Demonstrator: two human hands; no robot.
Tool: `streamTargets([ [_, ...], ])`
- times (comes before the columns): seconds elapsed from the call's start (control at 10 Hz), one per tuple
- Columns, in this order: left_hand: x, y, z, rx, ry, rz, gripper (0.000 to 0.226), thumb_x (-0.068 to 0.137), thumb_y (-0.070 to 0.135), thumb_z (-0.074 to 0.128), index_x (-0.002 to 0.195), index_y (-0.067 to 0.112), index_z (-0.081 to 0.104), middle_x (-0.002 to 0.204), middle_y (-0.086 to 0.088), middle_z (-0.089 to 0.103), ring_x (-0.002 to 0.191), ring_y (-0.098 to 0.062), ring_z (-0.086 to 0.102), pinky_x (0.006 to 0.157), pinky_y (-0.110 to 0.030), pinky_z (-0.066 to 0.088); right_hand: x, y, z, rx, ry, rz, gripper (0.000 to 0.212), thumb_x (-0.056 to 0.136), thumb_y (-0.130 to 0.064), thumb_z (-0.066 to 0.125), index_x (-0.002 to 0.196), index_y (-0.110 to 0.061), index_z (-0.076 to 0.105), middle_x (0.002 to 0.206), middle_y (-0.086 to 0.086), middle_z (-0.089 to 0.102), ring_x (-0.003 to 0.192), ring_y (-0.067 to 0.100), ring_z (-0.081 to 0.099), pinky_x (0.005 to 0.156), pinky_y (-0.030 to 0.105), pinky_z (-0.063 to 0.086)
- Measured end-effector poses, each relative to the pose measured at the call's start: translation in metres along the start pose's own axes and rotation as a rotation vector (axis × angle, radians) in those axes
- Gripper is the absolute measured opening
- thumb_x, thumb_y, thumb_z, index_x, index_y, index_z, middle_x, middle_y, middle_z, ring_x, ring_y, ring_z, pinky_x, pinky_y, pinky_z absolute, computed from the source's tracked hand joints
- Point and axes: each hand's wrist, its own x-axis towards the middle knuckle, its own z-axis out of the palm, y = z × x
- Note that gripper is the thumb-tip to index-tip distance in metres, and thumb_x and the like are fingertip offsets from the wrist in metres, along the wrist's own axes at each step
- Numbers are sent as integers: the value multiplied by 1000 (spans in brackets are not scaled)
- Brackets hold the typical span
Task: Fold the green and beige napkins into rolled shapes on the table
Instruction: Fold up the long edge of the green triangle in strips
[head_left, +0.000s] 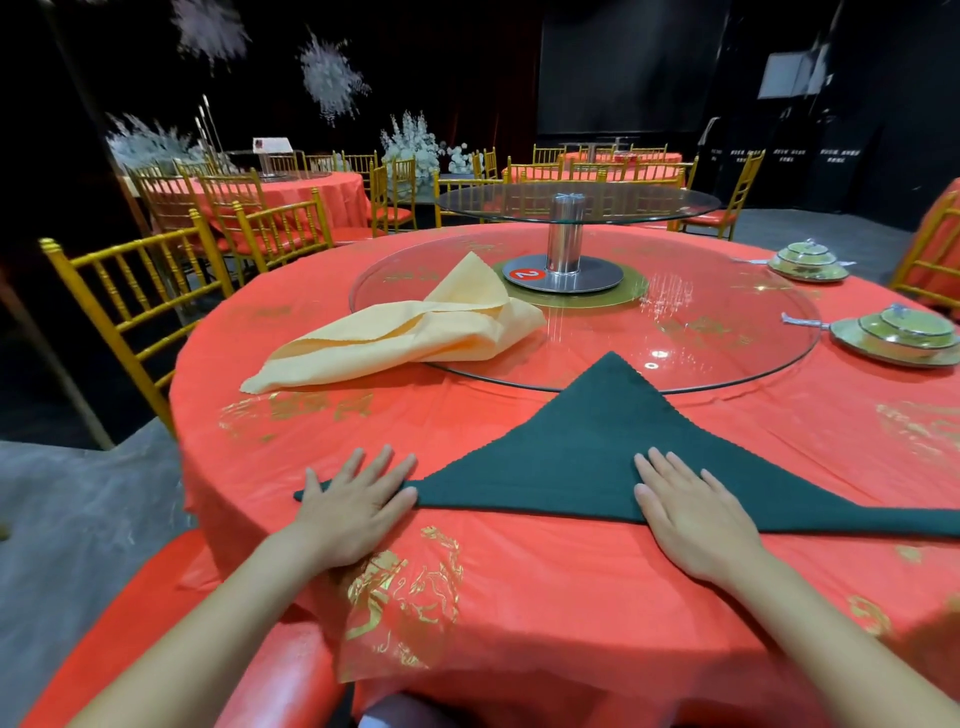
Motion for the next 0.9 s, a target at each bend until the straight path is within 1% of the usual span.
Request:
streamTargets([
  [0.1, -1, -3, -2, -5, -23, -42, 54, 95, 59, 11, 145, 47, -4, 157, 12, -10, 145, -20, -12, 108, -66, -7, -1, 0, 0, -1, 2, 0, 52, 100, -40, 12, 150, -25, 10, 158, -8, 4, 145, 8, 0, 118, 33, 5],
  [0.2, 1, 18, -7, 23, 35, -60, 59, 94, 60, 9, 148, 40, -2, 158, 9, -9, 145, -22, -11, 105, -66, -13, 0, -1, 0, 11, 3, 2, 52, 100, -40, 12, 150, -24, 10, 158, -7, 4, 145, 8, 0, 118, 33, 5],
  [0.3, 1, 50, -9, 64, 143, 52, 66, 91, 63, 10, 150, 32, 4, 158, 6, -3, 146, -20, -5, 108, -63, -8, 0, -1, 1, 18, 13, 2, 52, 100, -40, 12, 150, -24, 11, 158, -7, 4, 145, 8, 1, 118, 34, 5],
  [0.4, -4, 105, -7, 4, 284, 382, 73, 83, 59, 15, 144, 23, 31, 154, 1, 26, 143, -17, 21, 114, -43, 18, -1, -2, 1, 36, 25, 0, 53, 100, -40, 13, 150, -24, 12, 158, -6, 6, 145, 9, 2, 118, 34, 5],
  [0.5, -1, 130, -4, -29, 322, 485, 50, 94, 47, 33, 136, 22, 45, 142, 4, 44, 133, -15, 37, 105, -32, 34, -1, -2, 1, 44, 28, -5, 53, 100, -40, 14, 150, -24, 12, 158, -6, 6, 145, 9, 2, 118, 34, 4],
  [0.6, 8, 140, 3, 36, 355, 514, 42, 94, 47, 33, 119, 23, 58, 124, 9, 56, 115, -15, 49, 90, -33, 44, 0, 0, 2, 53, 43, -18, 54, 100, -43, 15, 150, -23, 11, 158, -5, 6, 145, 8, 1, 118, 33, 4],
  [0.7, 12, 139, 5, 19, 367, 529, 56, 86, 52, 22, 110, 23, 64, 114, 10, 62, 107, -16, 54, 83, -34, 48, -3, 2, 3, 131, 102, -61, 57, 98, -48, 16, 150, -25, 14, 158, -6, 9, 145, 7, 4, 117, 31, 5],
  [0.8, 17, 136, 8, 27, 412, 566, 49, 82, 47, 29, 87, 22, 71, 88, 11, 69, 86, -15, 62, 64, -29, 54, -13, 9, 0, 273, 239, -186, 64, 86, -60, 19, 140, -31, 41, 151, -9, 30, 141, 8, 24, 109, 27, 20],
  [0.9, 19, 135, 9, 68, 448, 566, 39, 82, 43, 36, 78, 25, 71, 75, 13, 68, 73, -12, 63, 54, -23, 52, -20, 21, 2, 203, 346, -275, 54, 85, -57, 33, 120, -29, 63, 137, -6, 51, 128, 12, 45, 99, 33, 38],
])
